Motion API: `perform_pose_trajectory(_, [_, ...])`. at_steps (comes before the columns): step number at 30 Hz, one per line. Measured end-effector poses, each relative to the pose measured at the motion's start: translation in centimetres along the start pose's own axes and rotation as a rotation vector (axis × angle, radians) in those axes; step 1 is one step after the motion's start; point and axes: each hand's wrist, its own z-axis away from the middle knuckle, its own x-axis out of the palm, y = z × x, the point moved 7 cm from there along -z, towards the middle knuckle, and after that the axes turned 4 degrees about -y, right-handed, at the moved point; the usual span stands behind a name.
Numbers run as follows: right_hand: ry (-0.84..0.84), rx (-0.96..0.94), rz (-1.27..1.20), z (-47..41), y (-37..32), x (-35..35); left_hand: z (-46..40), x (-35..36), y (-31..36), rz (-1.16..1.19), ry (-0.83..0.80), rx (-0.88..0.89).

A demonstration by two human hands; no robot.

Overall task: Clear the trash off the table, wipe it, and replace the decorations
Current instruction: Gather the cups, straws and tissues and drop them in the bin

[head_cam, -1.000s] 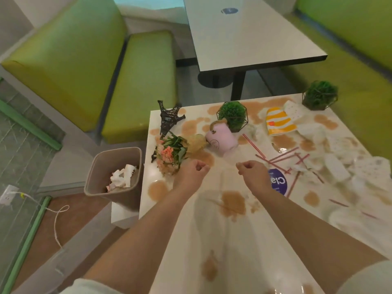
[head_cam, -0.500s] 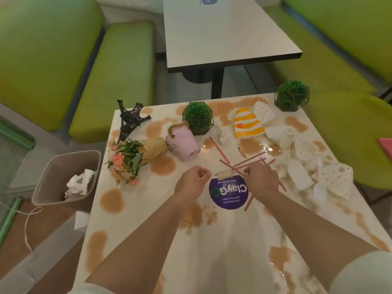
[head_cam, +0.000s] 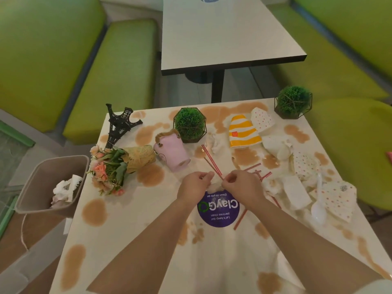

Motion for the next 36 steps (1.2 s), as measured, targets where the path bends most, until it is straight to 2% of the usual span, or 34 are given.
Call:
perform_pose_trajectory(3, [-0.083, -0.018, -0.197, -0.5, -1.3, 0.7, -1.0, -0.3, 1.1, 0.131, 0.061, 0.015])
perform_pose_trajectory(5, [-0.112, -0.035, -0.222, -1.4, -1.9, 1.1, -1.7, -0.8, 1.4, 0.144, 0.103, 0.018])
perform_pose_trajectory(10, [0.015, 0.025, 0.050, -4.2, -2.0, 0.6, -2.1, -1.0, 1.2, 0.061, 0.105, 0.028])
perform_pose_trajectory(15, [-0.013, 0.082, 0.239, -5.2, -2.8, 1.0, -1.5, -1.0, 0.3, 0.106, 0.078, 0.025])
perform_pose_trajectory(19, [-0.063, 0.209, 0.195, -5.4, -2.6, 1.0, -0.6, -1.1, 0.0, 0.097, 0.052, 0.017])
perform_pose_trajectory(25, [-0.074, 0.251, 0.158, -3.8, -2.9, 1.3, 1.8, -2.4, -0.4, 0.071, 0.040, 0.023])
perform_pose_trajectory(28, [-0.047, 0.216, -0.002, -2.9, -2.9, 1.8, 2.8, -3.4, -0.9, 0.113, 0.046, 0.020])
perform_pose_trajectory(33, [0.100, 0.101, -0.489, 0.0, -4.5, 2.1, 4.5, -5.5, -1.2, 0.205, 0.061, 0.064])
perform_pose_trajectory(36, [0.109, 0.035, -0.630, 1.7, -6.7, 2.6, 5.5, -7.5, -1.1, 0.235, 0.086, 0.098])
